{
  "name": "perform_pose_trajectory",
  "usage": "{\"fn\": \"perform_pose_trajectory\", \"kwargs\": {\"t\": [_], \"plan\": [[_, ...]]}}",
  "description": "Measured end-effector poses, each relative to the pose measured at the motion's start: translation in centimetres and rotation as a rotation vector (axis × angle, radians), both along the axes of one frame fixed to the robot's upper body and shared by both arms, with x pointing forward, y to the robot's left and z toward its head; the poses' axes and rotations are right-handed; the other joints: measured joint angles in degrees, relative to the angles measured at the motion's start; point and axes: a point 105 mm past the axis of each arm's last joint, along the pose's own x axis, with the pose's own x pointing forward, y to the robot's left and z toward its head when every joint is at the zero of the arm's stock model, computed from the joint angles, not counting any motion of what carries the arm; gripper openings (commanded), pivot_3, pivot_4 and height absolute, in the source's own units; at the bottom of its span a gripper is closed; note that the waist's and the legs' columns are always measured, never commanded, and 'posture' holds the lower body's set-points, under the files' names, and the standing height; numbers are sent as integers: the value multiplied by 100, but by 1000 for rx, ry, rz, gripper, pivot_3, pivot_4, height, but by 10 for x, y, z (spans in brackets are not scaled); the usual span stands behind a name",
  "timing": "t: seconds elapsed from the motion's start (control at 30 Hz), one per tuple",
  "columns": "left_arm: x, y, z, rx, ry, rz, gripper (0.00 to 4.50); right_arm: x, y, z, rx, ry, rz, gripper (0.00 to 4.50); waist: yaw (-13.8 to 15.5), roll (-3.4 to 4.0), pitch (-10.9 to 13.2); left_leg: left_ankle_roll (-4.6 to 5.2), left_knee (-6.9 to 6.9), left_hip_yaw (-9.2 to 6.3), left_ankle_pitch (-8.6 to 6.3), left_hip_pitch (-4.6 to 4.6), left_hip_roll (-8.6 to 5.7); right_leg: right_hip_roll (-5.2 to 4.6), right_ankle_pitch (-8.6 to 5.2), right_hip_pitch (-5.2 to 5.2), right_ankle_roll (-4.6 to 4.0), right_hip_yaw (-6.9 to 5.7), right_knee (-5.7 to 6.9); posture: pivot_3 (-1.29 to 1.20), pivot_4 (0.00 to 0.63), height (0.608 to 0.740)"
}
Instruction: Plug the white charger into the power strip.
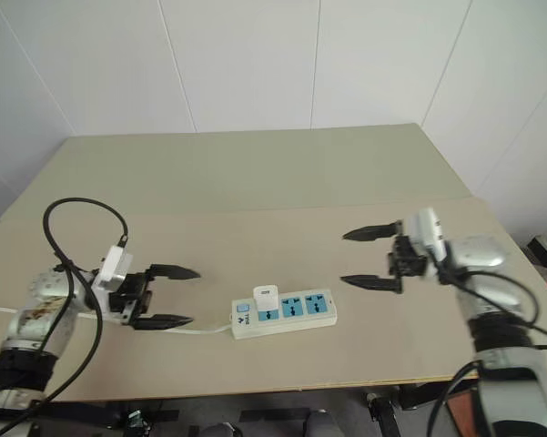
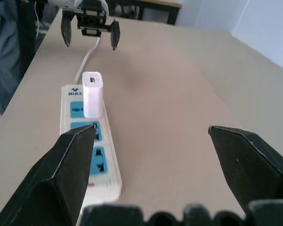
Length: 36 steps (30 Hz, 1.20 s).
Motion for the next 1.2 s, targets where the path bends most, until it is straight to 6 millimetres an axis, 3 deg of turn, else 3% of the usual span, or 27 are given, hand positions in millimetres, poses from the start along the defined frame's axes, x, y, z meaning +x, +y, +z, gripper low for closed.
{"fn": "perform_pose_trajectory", "kwargs": {"t": [0.13,0.3,0.7,0.9,1.2], "plan": [[-3,23,-11,38,17,81,4486,-9,-26,3,-123,251,-135,4500,3,-12,25,1,1,3,0,-1,6,1,0,2,-1,-3,-3,0,150,740],[-4,31,-6,19,-4,133,4486,-25,-31,-25,-169,347,-141,4500,41,-16,32,0,3,5,0,-11,5,3,-2,-2,4,-9,1,0,150,740],[0,17,2,-16,-3,120,4486,-40,-31,-34,-177,278,-156,4500,100,-19,40,0,27,-1,0,-17,4,5,-1,2,6,-16,17,0,150,740],[5,12,4,-10,-11,106,4486,-46,-31,-48,-177,285,-183,4500,99,-20,40,0,31,-1,0,-18,3,4,-1,2,6,-16,21,0,150,740],[15,10,14,-16,-7,70,4486,-51,-27,-44,-157,237,-198,4500,90,-21,41,1,44,-4,-1,-17,5,10,-1,8,6,-18,27,0,150,740]]}}
